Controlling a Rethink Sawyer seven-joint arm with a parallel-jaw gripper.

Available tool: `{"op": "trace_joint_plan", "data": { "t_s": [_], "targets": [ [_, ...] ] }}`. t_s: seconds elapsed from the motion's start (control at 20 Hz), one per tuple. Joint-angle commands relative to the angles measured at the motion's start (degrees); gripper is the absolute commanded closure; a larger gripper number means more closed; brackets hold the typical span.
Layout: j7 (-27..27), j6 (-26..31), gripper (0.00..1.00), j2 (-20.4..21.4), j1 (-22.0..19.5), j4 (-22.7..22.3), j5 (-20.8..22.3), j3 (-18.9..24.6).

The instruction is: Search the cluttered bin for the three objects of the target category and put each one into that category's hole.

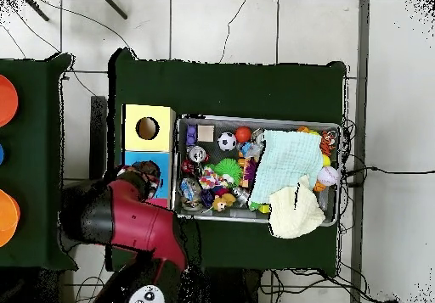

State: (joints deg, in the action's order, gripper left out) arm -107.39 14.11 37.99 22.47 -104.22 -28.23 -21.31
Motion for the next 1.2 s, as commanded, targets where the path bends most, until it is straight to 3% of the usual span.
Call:
{"op": "trace_joint_plan", "data": {
  "t_s": [0.05,0.55,1.2],
  "targets": [
    [-2.80,-2.29,0.00,2.66,-11.61,-5.39,4.00,10.11],
    [1.27,-4.47,0.00,3.06,-24.08,-6.14,12.69,17.96],
    [-0.09,-6.83,0.00,-0.47,-33.80,-3.74,24.30,24.45]
  ]
}}
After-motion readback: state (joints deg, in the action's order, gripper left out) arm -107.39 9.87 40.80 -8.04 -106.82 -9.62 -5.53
